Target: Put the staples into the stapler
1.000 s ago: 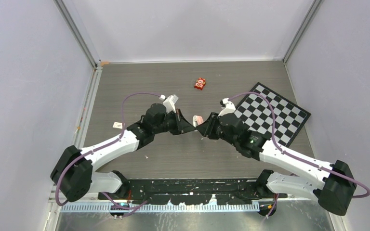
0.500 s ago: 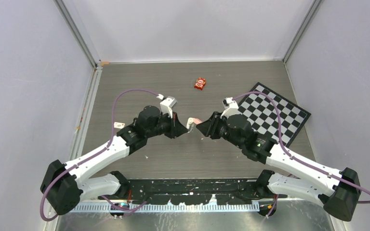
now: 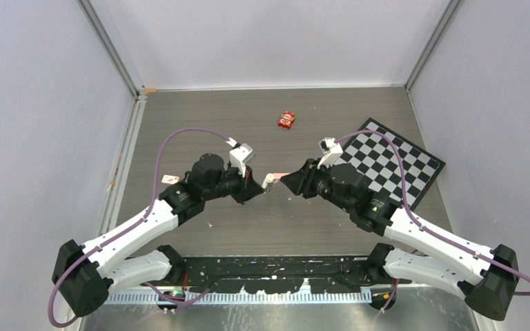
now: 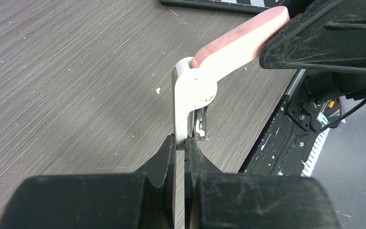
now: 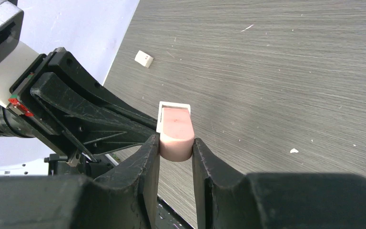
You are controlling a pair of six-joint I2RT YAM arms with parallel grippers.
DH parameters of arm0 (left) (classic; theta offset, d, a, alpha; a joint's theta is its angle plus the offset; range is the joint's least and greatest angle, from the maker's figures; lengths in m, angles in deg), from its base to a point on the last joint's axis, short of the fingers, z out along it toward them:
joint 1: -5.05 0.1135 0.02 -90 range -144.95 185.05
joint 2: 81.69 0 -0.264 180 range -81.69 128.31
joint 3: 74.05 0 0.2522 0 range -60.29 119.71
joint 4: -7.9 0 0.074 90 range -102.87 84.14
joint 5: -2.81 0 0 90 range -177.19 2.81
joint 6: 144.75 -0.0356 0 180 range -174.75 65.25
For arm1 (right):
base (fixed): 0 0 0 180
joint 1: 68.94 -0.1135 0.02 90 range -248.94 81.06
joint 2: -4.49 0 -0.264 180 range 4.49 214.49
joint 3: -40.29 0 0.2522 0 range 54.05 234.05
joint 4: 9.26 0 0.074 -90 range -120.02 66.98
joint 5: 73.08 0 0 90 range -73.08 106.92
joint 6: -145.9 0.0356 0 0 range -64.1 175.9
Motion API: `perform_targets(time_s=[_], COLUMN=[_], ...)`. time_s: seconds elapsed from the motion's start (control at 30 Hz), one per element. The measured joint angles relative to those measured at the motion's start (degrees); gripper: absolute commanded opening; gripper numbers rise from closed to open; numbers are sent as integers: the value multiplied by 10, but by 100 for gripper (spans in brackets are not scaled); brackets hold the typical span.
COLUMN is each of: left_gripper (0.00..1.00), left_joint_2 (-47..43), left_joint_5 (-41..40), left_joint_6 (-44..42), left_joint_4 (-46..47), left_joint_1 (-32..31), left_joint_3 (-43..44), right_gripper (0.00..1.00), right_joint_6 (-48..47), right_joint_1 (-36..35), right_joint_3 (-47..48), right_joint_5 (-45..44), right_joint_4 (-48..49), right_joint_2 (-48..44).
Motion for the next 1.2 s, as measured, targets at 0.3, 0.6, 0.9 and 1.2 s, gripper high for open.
perform_targets(time_s=[0.3,0.6,0.9,1.2], left_gripper=[0,0,0,0], left_joint_2=[-6,-42,-33,-17], left_joint_5=[32,24,-41,-45], left_joint_6=[-14,9,103,176], left_joint_4=[8,23,28,27], left_joint_1=[5,4,4,4], left_joint_3=[-24,-40,-40,-38], right_gripper=[43,67,77,68], right_joint_6=[4,17,32,56], right_joint_1=[5,9,9,9], right_joint_3=[-3,-3,-3,-3], right_joint_5=[9,9,-3,2], right_joint_4=[40,57,57,99], right_joint_2=[30,48,38,83])
